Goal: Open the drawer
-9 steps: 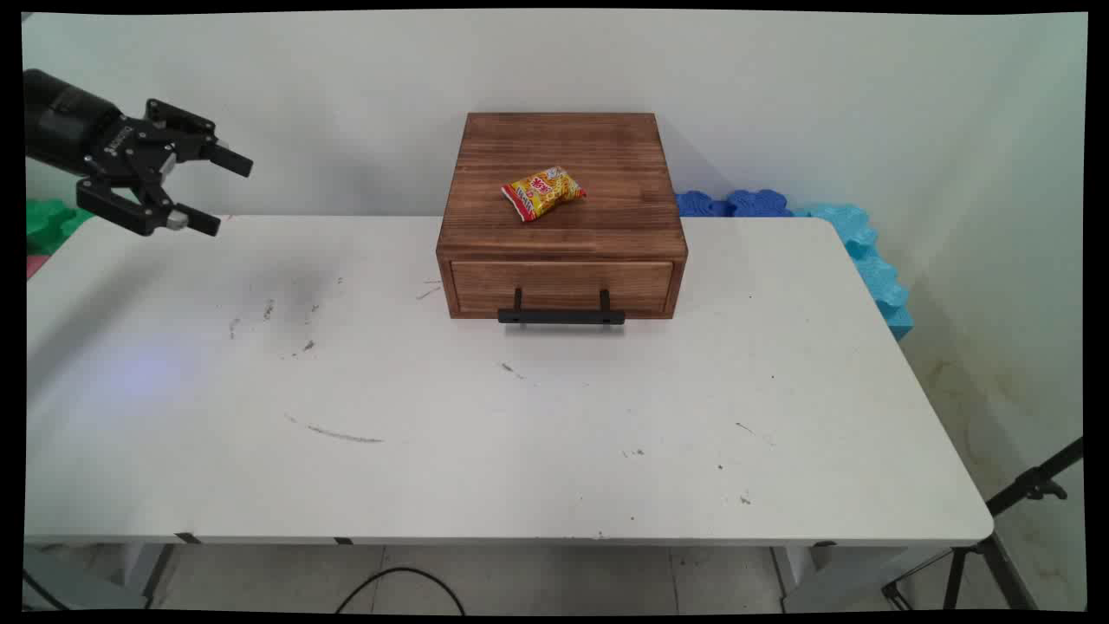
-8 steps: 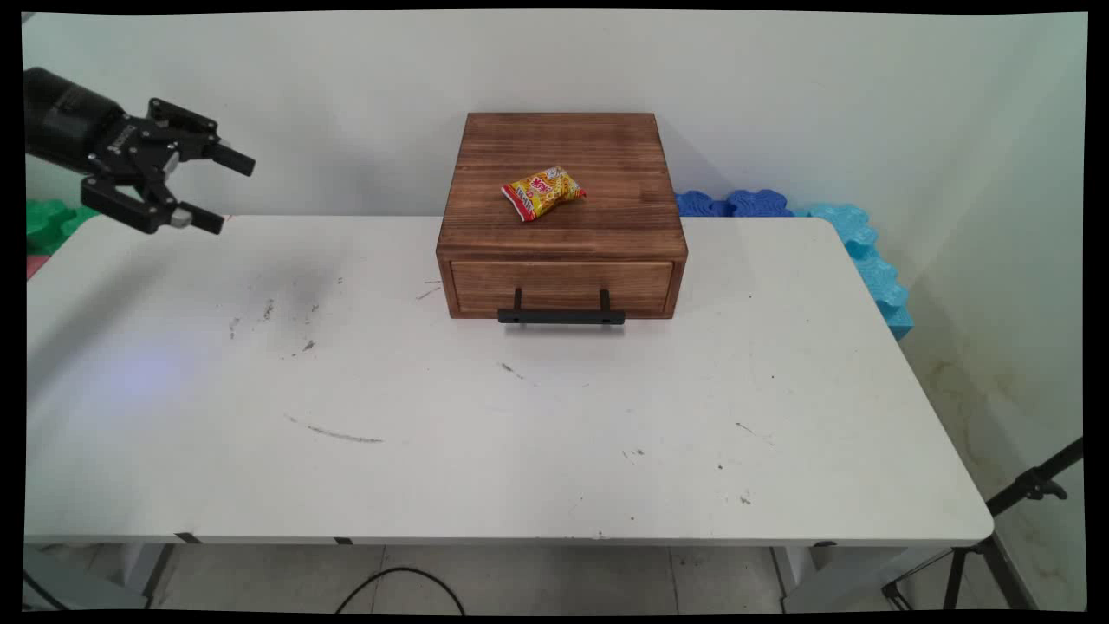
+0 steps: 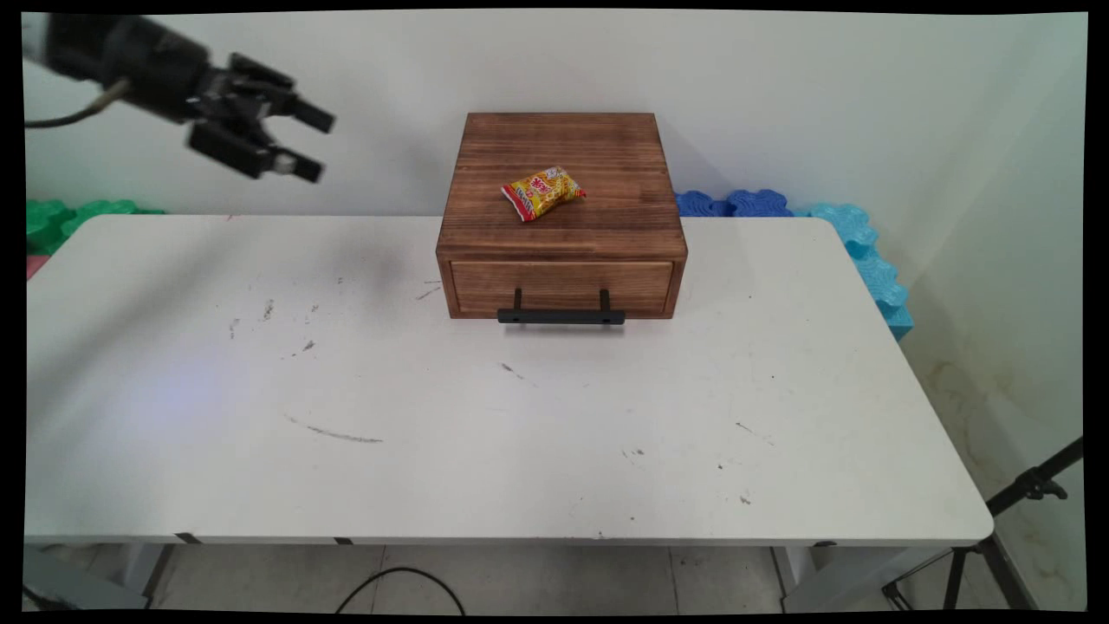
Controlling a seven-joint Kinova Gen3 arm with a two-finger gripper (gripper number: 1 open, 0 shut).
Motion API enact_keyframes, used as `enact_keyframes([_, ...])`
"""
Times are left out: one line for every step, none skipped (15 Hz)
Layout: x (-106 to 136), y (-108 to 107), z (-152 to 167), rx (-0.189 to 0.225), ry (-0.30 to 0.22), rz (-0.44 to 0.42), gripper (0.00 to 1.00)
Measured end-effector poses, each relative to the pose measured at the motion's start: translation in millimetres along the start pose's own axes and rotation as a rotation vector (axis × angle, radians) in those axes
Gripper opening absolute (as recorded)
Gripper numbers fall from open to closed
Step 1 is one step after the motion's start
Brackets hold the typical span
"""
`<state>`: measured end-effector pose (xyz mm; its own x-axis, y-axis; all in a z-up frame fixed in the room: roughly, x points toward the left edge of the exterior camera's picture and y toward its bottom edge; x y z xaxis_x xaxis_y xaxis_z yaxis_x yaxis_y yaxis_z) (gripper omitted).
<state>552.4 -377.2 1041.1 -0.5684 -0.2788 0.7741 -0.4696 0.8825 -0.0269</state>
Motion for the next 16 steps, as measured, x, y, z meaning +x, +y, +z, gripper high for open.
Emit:
enact_keyframes([15.9,2.8,14.8,0.009,-0.018,-0.003,1.00])
enact_keyframes([28.3,5.0,28.4,0.017,-0.034,-0.003,1.00])
enact_keyframes([40.1,7.5,44.9,0.024,-0.055,0.002,1.00])
enact_keyframes([49.9,9.5,62.1,0.031,-0.076,0.014,1.00])
enact_keyframes([57.1,10.8,78.1,0.035,-0.097,0.023,1.00])
enact_keyframes([63.4,12.0,97.2,0.037,-0.122,0.031,1.00])
enact_keyframes([68.5,13.2,116.2,0.037,-0.146,0.037,1.00])
enact_keyframes([71.3,14.5,132.1,0.037,-0.166,0.042,1.00])
enact_keyframes([73.6,15.8,150.9,0.037,-0.190,0.049,1.00])
enact_keyframes([74.7,16.4,168.9,0.040,-0.213,0.055,1.00])
enact_keyframes([75.3,16.5,183.9,0.041,-0.231,0.059,1.00])
enact_keyframes([75.2,16.2,201.8,0.042,-0.252,0.064,1.00])
enact_keyframes([74.4,15.9,218.2,0.041,-0.270,0.068,1.00])
enact_keyframes([73.4,16.0,231.5,0.041,-0.286,0.071,1.00])
enact_keyframes([72.6,16.3,240.3,0.040,-0.295,0.073,1.00])
enact_keyframes([71.7,17.0,253.0,0.037,-0.308,0.078,1.00])
